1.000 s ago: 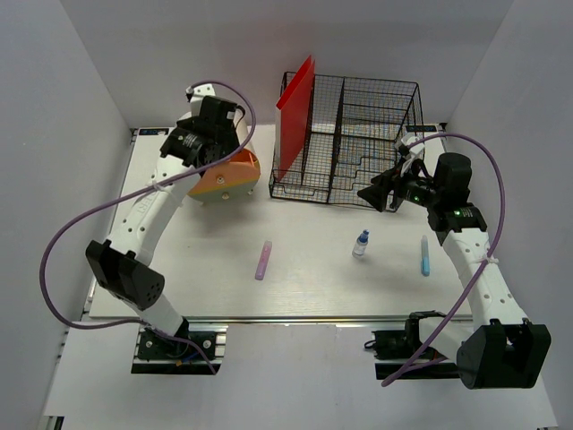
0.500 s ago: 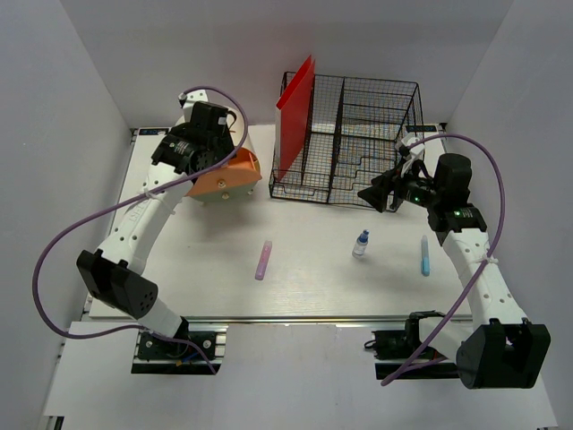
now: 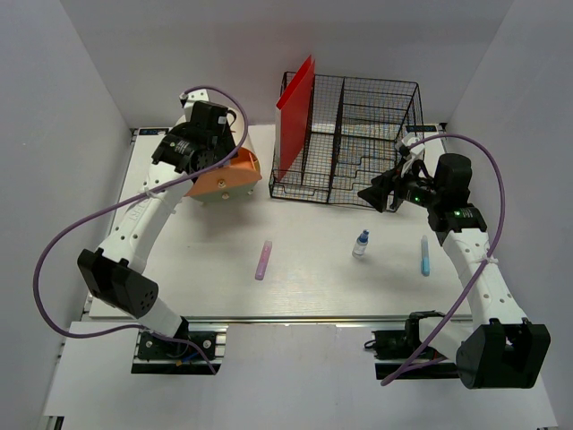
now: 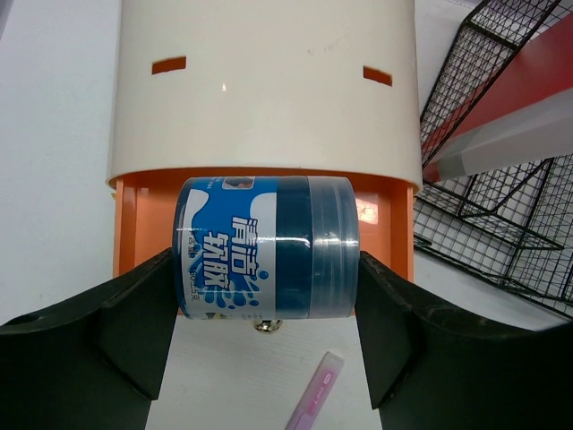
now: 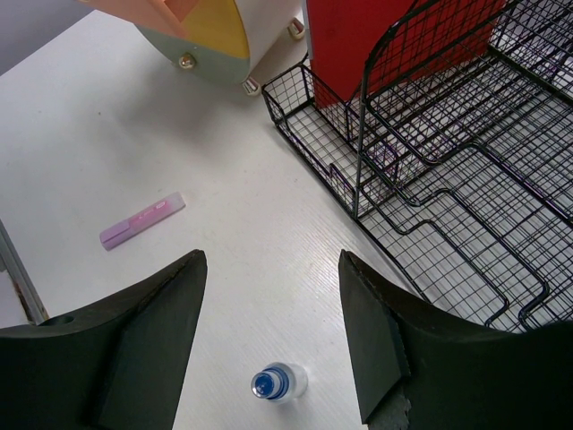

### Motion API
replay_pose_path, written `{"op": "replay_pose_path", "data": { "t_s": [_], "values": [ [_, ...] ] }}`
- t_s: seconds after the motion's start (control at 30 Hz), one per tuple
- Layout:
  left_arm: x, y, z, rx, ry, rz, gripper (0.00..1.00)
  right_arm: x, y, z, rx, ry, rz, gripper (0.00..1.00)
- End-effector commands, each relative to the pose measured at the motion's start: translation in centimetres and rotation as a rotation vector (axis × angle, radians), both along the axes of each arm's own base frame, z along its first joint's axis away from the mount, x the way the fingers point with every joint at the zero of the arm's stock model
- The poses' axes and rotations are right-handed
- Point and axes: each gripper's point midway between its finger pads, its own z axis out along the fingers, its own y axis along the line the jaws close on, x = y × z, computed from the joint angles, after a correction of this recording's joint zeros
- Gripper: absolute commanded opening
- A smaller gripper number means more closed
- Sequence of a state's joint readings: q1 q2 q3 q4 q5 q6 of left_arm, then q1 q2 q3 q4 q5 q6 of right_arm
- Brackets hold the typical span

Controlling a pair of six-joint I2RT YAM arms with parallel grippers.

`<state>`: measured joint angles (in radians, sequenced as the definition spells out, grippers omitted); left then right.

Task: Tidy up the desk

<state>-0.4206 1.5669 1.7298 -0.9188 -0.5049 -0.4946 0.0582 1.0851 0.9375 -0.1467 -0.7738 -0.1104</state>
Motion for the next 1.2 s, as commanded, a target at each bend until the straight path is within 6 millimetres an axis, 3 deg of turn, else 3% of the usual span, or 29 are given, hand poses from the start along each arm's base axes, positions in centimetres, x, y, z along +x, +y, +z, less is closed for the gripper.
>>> {"op": "replay_pose_path", "data": {
  "t_s": [0.0,0.2,0.4,0.57,0.6,0.73,0.8,1.0,1.17],
  "values": [
    [0.69,-0.11,2.67,-0.041,-0.083,0.008,0.56,-0.07,0.05,1.26,0.012,-0.054,0.011,0.66],
    [0.74,-0.12,3.02,-0.041,-0.087,0.006,0.58,-0.03,-0.07,1.27,0.013,-0.053,0.008,0.66],
    [0.58,0.05,2.64,-0.037,-0.082,0.012,0.7,-0.02,-0.08,1.24,0.014,-0.051,0.009,0.66],
    [0.66,0.07,2.71,-0.034,-0.084,0.014,0.71,-0.05,-0.11,1.29,0.015,-0.053,0.009,0.66],
    [0.67,0.07,2.62,-0.033,-0.081,0.014,0.77,0.0,-0.16,1.24,0.015,-0.051,0.008,0.66],
    [0.67,0.12,2.49,-0.031,-0.078,0.017,0.8,-0.02,-0.2,1.29,0.014,-0.054,0.008,0.66],
    [0.64,0.18,2.5,-0.03,-0.079,0.021,0.88,-0.04,-0.18,1.3,0.015,-0.054,0.009,0.66],
    [0.58,0.32,2.45,-0.023,-0.076,0.024,0.94,-0.01,-0.17,1.35,0.016,-0.056,0.009,0.66],
    [0.7,0.33,2.82,-0.024,-0.085,0.026,0.92,-0.02,-0.21,1.29,0.015,-0.055,0.009,0.66]
  ]
}}
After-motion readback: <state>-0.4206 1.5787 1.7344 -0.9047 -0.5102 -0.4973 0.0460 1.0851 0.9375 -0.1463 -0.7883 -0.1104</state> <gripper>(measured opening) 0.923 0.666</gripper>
